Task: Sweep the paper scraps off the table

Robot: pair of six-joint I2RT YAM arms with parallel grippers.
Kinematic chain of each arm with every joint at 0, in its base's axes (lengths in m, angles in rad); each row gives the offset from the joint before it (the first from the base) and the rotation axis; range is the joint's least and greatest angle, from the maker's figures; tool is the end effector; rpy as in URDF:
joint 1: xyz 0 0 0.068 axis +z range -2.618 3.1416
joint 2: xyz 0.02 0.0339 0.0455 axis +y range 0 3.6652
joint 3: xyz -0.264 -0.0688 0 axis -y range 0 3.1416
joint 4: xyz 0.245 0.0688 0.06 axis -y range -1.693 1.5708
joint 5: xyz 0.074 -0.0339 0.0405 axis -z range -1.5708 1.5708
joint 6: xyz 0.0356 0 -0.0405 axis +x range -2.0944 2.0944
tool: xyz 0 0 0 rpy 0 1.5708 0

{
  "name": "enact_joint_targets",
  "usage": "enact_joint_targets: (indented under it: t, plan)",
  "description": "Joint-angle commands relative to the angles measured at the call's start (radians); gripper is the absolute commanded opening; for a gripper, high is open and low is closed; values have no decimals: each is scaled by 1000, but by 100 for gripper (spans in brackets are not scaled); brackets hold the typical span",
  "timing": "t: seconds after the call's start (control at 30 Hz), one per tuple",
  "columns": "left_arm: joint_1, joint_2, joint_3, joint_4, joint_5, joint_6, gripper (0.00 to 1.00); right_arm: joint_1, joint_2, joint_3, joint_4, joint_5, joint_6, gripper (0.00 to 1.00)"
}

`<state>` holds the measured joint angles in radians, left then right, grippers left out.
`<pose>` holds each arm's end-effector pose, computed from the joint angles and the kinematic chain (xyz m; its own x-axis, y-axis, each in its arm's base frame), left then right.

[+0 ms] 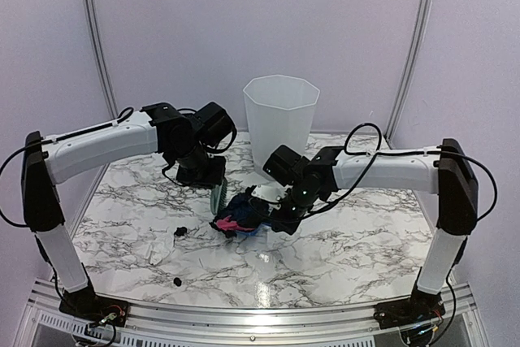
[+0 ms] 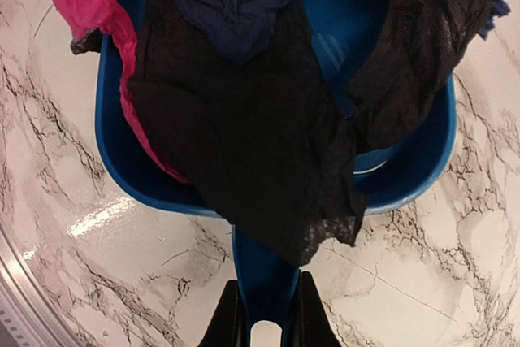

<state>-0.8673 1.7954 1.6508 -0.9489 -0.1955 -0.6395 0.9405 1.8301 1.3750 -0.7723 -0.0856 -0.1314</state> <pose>0.2510 -0.2853 0.2982 -0.8730 0.1242 -0.4716 0.2110 0.9680 -0.1357 0.2162 0.3015 0.2118 -0.4425 -0.8280 -0.3443 -0.8875 0.4594 0.0357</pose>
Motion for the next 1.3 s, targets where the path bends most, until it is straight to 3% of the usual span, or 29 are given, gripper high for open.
enact_joint_targets:
  t: [0.0, 0.77, 1.27]
  plan:
    - [-11, -71, -24, -22, -52, -37, 0, 6, -41, -7, 41, -23, 42, 0]
    - [-10, -276, -180, -26, -210, -166, 0, 7, -86, 42, -28, -17, 106, 0]
    - [52, -478, -290, -61, -312, -205, 0, 11, -102, 238, -136, 14, 150, 0]
